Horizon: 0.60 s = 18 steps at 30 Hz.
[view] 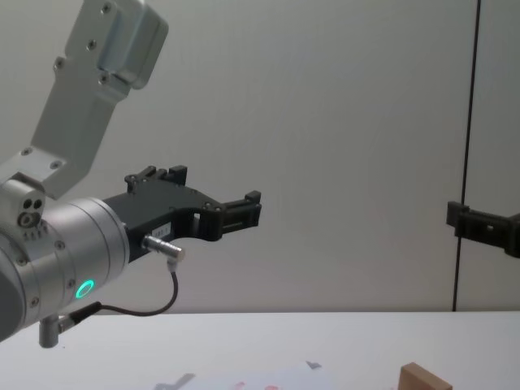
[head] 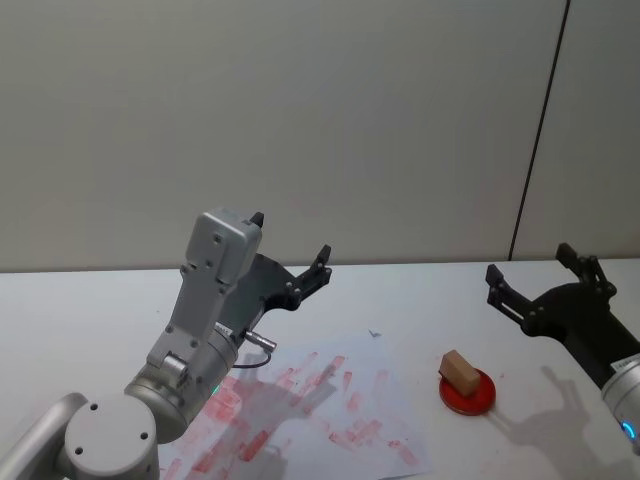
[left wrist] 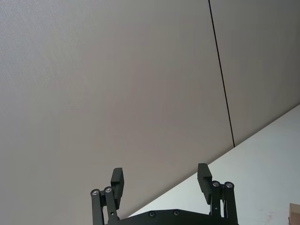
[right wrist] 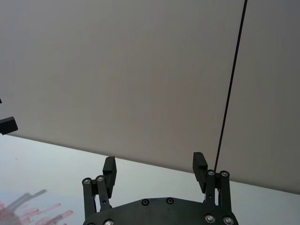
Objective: Use the one hand to pick up the stamp and affix it onto the A4 paper.
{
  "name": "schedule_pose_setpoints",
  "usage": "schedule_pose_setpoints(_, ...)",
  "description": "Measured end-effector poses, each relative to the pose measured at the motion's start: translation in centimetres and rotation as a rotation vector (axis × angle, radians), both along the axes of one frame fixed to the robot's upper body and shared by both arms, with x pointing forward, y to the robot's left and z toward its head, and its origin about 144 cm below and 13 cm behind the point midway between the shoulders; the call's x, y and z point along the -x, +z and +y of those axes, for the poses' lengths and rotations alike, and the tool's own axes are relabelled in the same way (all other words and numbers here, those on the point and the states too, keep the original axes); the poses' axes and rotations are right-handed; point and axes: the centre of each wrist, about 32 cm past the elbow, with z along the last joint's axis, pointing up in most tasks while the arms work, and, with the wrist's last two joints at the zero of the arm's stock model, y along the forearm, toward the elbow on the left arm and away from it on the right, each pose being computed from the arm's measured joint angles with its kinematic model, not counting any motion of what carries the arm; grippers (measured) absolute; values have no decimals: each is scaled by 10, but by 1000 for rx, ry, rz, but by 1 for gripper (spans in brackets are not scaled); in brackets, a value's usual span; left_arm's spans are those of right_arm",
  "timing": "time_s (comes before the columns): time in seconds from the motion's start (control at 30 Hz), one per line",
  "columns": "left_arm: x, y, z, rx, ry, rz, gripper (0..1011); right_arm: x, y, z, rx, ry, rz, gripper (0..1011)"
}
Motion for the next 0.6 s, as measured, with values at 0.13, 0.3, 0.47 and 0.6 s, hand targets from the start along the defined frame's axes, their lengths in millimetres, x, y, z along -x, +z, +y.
schedule_pose_setpoints(0.13,0,0,0,0,0,0,1002,3,1,-4,-4,4,9,1001)
schedule_pose_setpoints(0.3,0,0,0,0,0,0,1001,8,3,-11,-7,10,30,1001)
schedule_pose_setpoints(0.47,0,0,0,0,0,0,1001,15,4,-19,-1,11,64,1001)
schedule_pose_setpoints(0.6,0,0,0,0,0,0,1001,19,3,-24,13,11,91,1001)
